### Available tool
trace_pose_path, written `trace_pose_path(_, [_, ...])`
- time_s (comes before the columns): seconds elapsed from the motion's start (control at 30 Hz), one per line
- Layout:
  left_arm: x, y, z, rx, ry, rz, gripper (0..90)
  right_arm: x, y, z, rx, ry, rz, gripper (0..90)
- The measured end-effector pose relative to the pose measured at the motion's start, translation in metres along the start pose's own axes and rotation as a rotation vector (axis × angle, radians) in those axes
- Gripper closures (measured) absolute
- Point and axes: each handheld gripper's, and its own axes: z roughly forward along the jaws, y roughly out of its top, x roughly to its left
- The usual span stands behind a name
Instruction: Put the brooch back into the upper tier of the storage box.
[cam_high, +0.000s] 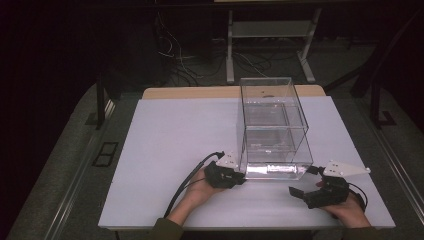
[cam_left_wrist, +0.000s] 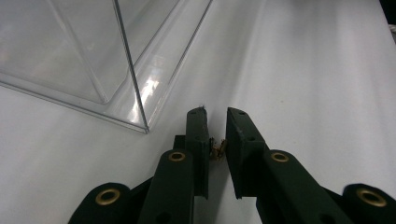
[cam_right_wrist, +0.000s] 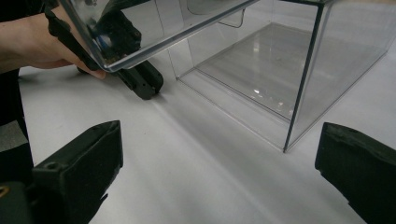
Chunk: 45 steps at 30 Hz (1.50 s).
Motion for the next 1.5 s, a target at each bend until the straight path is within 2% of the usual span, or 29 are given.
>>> trace_pose_path(0.33, [0.001, 0.000, -0.005, -0.014, -0.009, -0.014, 78.8, 0.000, 0.000, 0.006, -0.004, -0.002, -0.032, 0.9])
trace_pose_path(0.47, [0.001, 0.000, -0.007, -0.033, -0.013, -0.024, 78.7, 0.002, -0.001, 0.009, -0.020, 0.008, -0.020, 0.8])
trace_pose_path(0.57, [0.001, 0.000, -0.009, -0.037, -0.014, -0.015, 78.7, 0.004, -0.001, 0.011, -0.013, 0.015, -0.031, 0.9])
trace_pose_path(0.6, [0.000, 0.000, -0.010, -0.046, -0.014, -0.025, 78.8, 0.004, -0.001, 0.011, -0.009, 0.018, -0.037, 0.8])
trace_pose_path(0.77, [0.000, 0.000, -0.011, -0.050, -0.024, -0.024, 78.7, 0.004, -0.003, 0.012, -0.001, 0.022, -0.034, 0.8])
trace_pose_path(1.0, [-0.004, -0.001, -0.015, -0.071, -0.046, -0.051, 78.7, 0.004, -0.005, 0.011, 0.005, 0.025, -0.029, 0.8])
trace_pose_path(1.17, [-0.007, -0.001, -0.023, -0.065, -0.067, -0.019, 78.7, 0.004, -0.005, 0.011, 0.015, 0.025, -0.034, 0.8])
trace_pose_path(1.4, [-0.012, -0.004, -0.033, -0.060, -0.071, -0.026, 78.7, 0.005, -0.006, 0.010, 0.015, 0.023, -0.039, 0.8])
trace_pose_path(1.5, [-0.012, -0.005, -0.038, -0.052, -0.072, -0.011, 78.6, 0.005, -0.006, 0.010, 0.018, 0.024, -0.043, 0.8])
